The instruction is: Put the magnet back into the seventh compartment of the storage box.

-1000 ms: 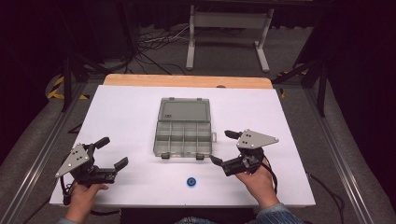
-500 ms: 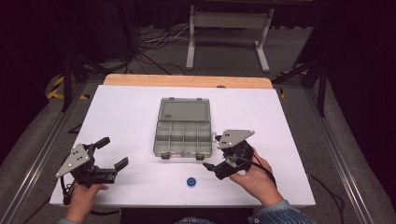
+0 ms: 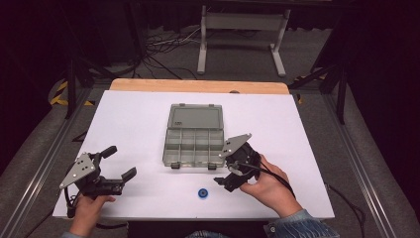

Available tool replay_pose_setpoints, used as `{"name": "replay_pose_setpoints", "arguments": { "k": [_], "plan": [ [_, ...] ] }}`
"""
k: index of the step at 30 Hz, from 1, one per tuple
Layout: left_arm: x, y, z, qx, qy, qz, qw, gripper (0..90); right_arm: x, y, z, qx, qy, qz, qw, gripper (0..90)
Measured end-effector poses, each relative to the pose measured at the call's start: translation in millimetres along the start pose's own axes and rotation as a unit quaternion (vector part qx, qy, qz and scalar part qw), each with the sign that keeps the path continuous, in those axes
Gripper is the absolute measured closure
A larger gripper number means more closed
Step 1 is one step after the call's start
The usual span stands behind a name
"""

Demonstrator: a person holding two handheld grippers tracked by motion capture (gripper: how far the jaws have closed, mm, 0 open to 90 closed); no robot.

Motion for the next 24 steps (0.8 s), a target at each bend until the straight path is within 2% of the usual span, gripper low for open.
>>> {"name": "replay_pose_setpoints", "arguments": {
  "k": [7,24],
  "plan": [
    [0.0,-0.1,0.2,0.0,0.001,0.0,1.0,0.4,-5.1,-3.0,2.2,0.007,0.006,0.033,0.9994,10.0],
    [-0.3,-0.2,0.1,0.002,0.0,-0.001,1.0,0.4,-25.6,-2.1,15.9,0.023,0.033,0.045,0.9982,12.0]
  ]
}}
Point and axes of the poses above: each handheld gripper's, and its own axes: x roughly backward along the jaws, y roughly out of its top, z roughly to its left, the point moved 7 cm from there along -x, roughly forward along the jaws, and after that the axes turned 9 degrees about -y, right-handed, at the moved point
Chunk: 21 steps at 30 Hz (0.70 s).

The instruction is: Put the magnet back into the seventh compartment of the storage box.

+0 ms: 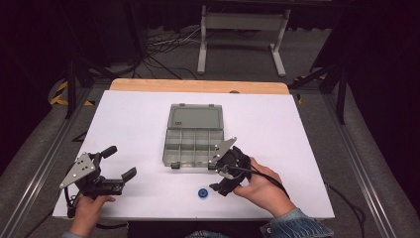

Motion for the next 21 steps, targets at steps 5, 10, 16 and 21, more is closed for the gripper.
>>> {"name": "replay_pose_setpoints", "arguments": {
  "k": [5,10,16,21],
  "plan": [
    [0.0,0.1,0.1,0.0,0.0,-0.001,1.0,0.4,-11.4,1.8,7.6,0.01,0.013,0.008,0.9998,13.2],
    [0.0,0.0,0.2,0.0,0.0,-0.002,1.0,0.4,-22.6,2.8,15.3,0.02,0.026,0.019,0.9993,14.3],
    [0.2,0.0,0.1,0.0,0.0,-0.001,1.0,0.4,-31.2,2.6,23.9,0.028,0.038,0.03,0.9984,15.4],
    [0.3,0.0,0.1,0.0,-0.001,-0.001,1.0,0.4,-37.8,1.3,31.0,0.031,0.049,0.039,0.9976,16.7]
  ]
}}
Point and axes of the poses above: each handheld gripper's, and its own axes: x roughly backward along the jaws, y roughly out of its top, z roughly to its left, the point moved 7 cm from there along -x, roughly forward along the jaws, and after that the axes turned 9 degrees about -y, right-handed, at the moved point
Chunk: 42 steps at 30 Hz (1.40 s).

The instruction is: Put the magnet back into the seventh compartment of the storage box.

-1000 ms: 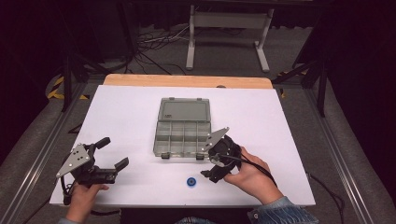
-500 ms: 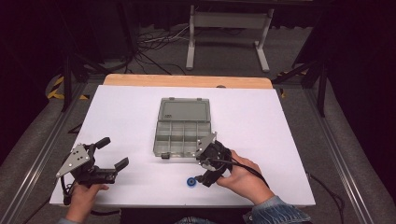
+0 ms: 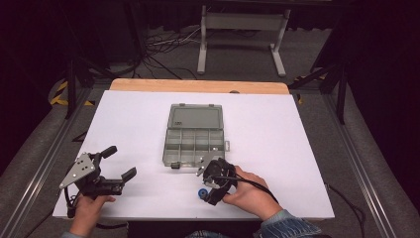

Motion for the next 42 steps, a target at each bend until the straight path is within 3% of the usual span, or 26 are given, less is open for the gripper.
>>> {"name": "replay_pose_setpoints", "arguments": {
  "k": [13,30,42],
  "plan": [
    [0.1,-0.1,0.0,0.0,0.0,0.0,1.0,0.4,-12.1,-0.3,8.8,0.011,0.011,0.015,0.9998,20.3],
    [0.1,0.0,-0.1,0.0,0.0,0.0,1.0,0.4,-22.3,-0.4,12.5,0.028,0.016,0.026,0.9991,36.2],
    [0.1,0.0,-0.1,0.0,0.0,0.0,1.0,0.4,-24.0,0.6,17.4,0.04,0.011,0.03,0.9987,60.7]
  ]
}}
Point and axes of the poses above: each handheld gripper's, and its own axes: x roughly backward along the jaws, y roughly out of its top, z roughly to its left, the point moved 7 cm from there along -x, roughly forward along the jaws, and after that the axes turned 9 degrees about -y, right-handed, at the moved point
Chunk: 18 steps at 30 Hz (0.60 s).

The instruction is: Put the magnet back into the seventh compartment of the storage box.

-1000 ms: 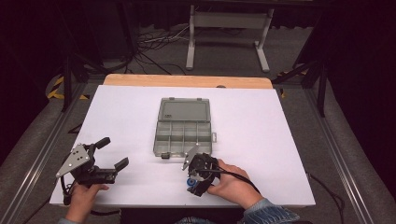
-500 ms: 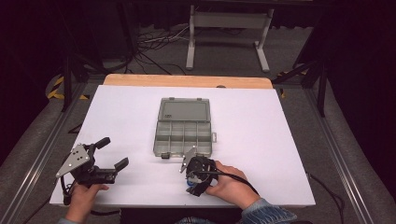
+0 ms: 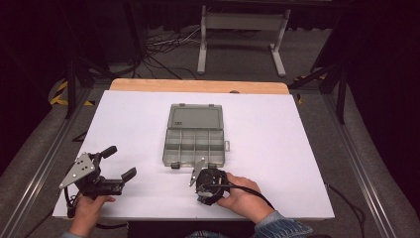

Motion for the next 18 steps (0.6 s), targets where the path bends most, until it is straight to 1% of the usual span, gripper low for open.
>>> {"name": "replay_pose_setpoints", "arguments": {
  "k": [7,8,12,15,18],
  "plan": [
    [0.3,-0.1,-0.1,0.001,0.0,0.0,1.0,0.4,1.0,-0.2,0.1,0.001,0.003,0.004,1.0,62.5],
    [0.4,-0.1,-0.1,0.001,0.0,0.001,1.0,0.4,1.1,0.9,0.1,-0.005,0.002,-0.002,1.0,62.5],
    [0.3,-0.1,-0.1,0.002,0.0,0.001,1.0,0.4,6.4,1.7,-1.9,0.001,0.002,-0.008,1.0,62.5],
    [0.4,0.0,-0.2,0.002,0.0,0.001,1.0,0.4,11.9,4.1,-3.0,-0.005,-0.003,-0.017,0.9998,62.5],
    [0.3,0.1,-0.2,0.002,0.0,0.0,1.0,0.4,17.4,4.8,-5.3,-0.002,-0.003,-0.021,0.9998,62.5]
  ]
}}
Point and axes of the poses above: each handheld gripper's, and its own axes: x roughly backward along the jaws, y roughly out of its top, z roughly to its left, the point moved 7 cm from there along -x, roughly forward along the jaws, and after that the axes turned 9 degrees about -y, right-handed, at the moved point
